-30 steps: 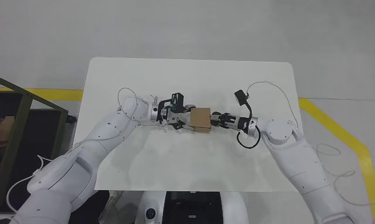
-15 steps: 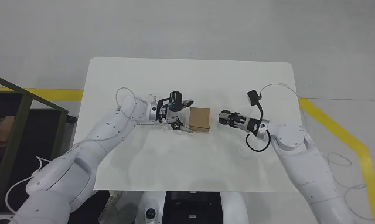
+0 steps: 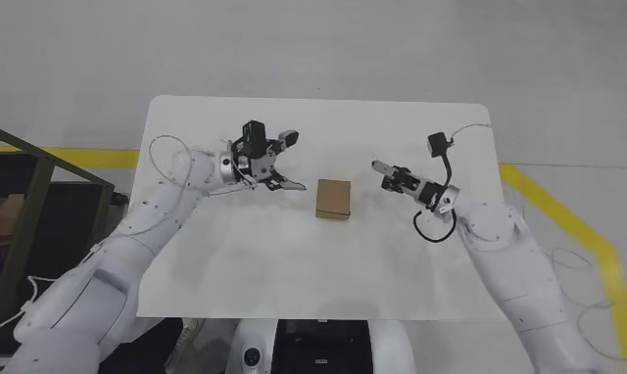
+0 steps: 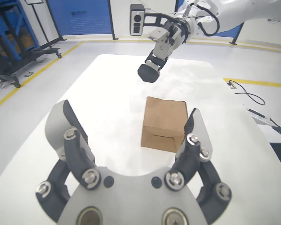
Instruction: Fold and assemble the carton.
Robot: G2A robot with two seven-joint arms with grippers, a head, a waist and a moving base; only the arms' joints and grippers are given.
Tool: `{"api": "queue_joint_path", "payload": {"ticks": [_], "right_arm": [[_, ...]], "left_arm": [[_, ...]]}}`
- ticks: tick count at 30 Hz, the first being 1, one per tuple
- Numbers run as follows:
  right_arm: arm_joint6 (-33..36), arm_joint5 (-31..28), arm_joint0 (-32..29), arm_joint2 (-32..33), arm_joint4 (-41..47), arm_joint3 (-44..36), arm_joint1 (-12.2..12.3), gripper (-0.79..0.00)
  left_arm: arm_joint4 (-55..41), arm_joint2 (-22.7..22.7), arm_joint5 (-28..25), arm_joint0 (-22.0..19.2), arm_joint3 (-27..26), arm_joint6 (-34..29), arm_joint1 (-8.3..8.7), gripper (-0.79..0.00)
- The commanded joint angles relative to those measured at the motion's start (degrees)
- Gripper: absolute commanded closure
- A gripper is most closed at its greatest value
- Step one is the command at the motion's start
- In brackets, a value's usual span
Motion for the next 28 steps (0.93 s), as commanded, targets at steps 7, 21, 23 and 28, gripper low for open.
{"api": "queue_joint_path", "payload": {"ticks": [7, 21, 23, 28], "right_arm": [[-1.68, 3.72, 2.77, 7.62, -8.83, -6.51, 1.58, -0.785], [-5.89, 9.53, 8.99, 9.56, -15.72, -4.09, 1.87, -0.785], [-6.07, 10.21, 9.10, 10.17, -16.08, -4.58, 1.97, -0.785], [-5.54, 12.62, 8.83, 11.23, -18.37, -7.13, 2.31, -0.785]], "left_arm": [[-14.97, -8.38, -2.01, 1.94, -0.99, -13.92, 1.85, -0.785], [-33.65, -23.71, -1.71, 9.38, -9.90, -38.11, 6.99, -0.785], [-35.37, -25.94, -1.71, 11.08, -11.82, -40.34, 7.68, -0.785], [-38.51, -30.44, -1.62, 13.58, -15.07, -46.09, 9.06, -0.785]]}}
